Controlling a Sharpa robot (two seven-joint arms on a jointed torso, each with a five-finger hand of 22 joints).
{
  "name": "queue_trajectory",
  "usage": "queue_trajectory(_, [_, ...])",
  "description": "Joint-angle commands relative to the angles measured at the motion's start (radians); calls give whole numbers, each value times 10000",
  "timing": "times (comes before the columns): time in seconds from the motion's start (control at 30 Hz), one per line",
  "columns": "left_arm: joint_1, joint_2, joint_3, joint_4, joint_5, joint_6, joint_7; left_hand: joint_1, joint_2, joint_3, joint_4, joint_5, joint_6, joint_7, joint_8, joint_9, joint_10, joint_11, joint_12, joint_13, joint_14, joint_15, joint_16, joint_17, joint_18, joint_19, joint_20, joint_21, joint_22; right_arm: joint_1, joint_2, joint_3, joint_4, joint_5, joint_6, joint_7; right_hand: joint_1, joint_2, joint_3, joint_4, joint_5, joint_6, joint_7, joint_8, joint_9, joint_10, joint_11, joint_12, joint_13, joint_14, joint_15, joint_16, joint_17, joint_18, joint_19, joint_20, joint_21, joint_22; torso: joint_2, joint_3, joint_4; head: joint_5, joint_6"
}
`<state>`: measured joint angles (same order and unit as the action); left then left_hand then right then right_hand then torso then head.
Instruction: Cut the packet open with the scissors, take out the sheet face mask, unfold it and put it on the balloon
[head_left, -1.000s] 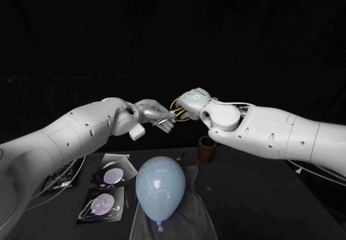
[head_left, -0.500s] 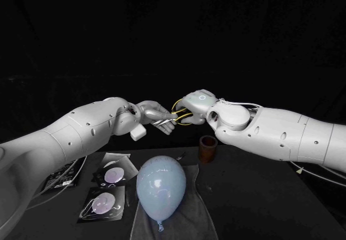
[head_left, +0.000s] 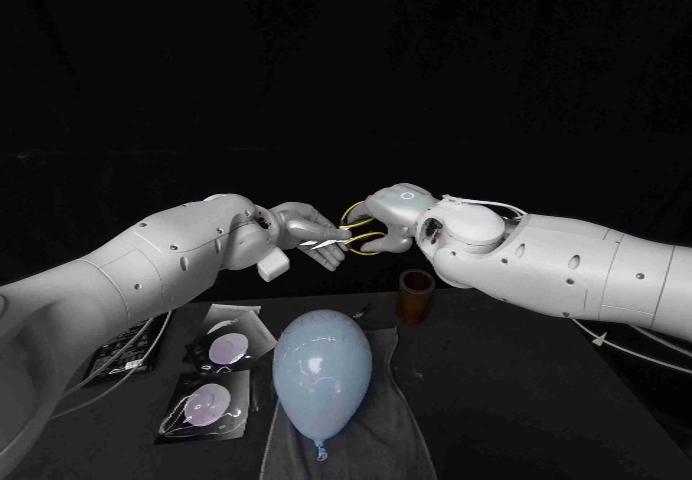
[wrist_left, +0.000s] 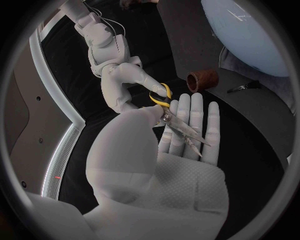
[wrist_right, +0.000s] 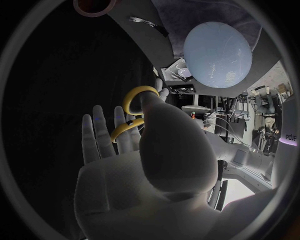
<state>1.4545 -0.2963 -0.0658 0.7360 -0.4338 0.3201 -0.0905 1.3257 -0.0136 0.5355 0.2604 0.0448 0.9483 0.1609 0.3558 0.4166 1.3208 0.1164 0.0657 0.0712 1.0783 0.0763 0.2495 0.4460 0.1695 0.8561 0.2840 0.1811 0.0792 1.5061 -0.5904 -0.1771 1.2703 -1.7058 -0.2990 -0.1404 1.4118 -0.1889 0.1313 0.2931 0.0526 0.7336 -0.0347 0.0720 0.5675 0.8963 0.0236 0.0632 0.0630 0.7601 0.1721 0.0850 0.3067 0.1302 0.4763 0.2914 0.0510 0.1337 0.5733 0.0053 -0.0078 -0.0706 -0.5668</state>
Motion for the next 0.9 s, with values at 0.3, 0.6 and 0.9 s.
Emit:
queue_trajectory(0.3, [4, -60, -5, -53, -47, -205, -355, -98, 82, 1523, -1482, 33, 77, 8, 77, 57, 175, -173, 75, 16, 81, -24, -62, 30, 101, 51, -12, 70, 13, 23, -86, 17, -26, 1013, -353, 1192, 263, 215, 246, -73, -47, 430, 570, 75, -334, 376, -422, 129, 55, -867, -351, 77, -579, -489, -1010, -18, -46, -508, 3, 1, 2, -1, -23])
queue_trajectory(0.6, [4, -78, -9, -51, -48, -209, -439, -148, 81, 1569, -1542, 33, 79, 2, 88, 89, 191, -180, 78, 19, 96, -31, -65, 48, 103, 53, -16, 78, 16, 23, -177, 17, 23, 1171, -402, 1386, 226, -12, 243, -42, -38, 343, 791, -15, -609, 620, -274, -27, -8, -38, -1105, 176, -548, -647, -1673, 2, -159, -740, -1, 1, 1, -2, -28])
queue_trajectory(0.9, [3, -178, -19, 52, -41, -279, -349, -181, 80, 1596, -1573, 32, 77, 0, 93, 108, 197, -182, 78, 19, 102, -33, -68, 59, 102, 51, -16, 82, 17, 31, -485, 25, 5, 3577, -1743, 2157, 57, -18, -219, -4, -25, 527, 952, 47, -919, 387, 297, 67, 33, 515, 149, 155, -692, -486, -1184, -22, 39, -742, -4, -6, 3, -18, 5])
